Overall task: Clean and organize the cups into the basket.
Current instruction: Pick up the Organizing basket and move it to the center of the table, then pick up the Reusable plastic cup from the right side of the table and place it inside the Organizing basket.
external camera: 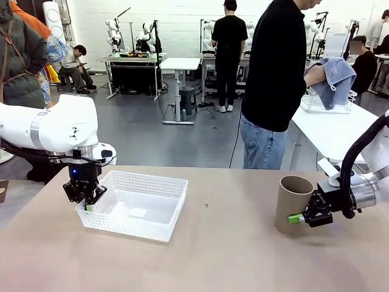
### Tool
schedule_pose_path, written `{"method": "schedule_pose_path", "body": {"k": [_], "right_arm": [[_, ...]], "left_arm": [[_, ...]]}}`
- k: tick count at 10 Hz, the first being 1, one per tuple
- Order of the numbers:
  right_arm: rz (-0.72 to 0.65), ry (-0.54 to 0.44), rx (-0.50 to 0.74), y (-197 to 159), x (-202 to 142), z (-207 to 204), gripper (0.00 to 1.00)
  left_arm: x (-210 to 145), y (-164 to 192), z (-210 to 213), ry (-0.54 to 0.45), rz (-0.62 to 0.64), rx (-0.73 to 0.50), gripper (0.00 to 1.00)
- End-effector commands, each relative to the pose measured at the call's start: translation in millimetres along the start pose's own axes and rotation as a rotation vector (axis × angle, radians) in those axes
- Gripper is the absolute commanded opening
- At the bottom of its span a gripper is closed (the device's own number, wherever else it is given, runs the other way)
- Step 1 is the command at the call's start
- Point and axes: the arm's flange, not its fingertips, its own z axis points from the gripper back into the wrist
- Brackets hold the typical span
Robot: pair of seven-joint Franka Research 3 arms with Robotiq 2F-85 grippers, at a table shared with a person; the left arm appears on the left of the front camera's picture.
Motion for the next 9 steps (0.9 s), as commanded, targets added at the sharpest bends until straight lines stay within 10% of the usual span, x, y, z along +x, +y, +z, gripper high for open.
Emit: {"method": "schedule_pose_path", "body": {"k": [1,2,9], "right_arm": [[-0.017,0.021,-0.008,-4.9,-2.5,2.5,0.24],[-0.016,0.022,-0.008,-4.8,-2.7,2.7,0.0],[-0.037,0.088,-0.22,89.6,119.6,80.8,0.0]], "left_arm": [[0.8,-0.2,4.7,0.009,0.001,-0.005,0.0],[1.2,-0.4,4.5,0.01,0.002,-0.005,0.0],[-14.9,-76.1,28.8,-0.029,0.116,-0.023,0.0]]}}
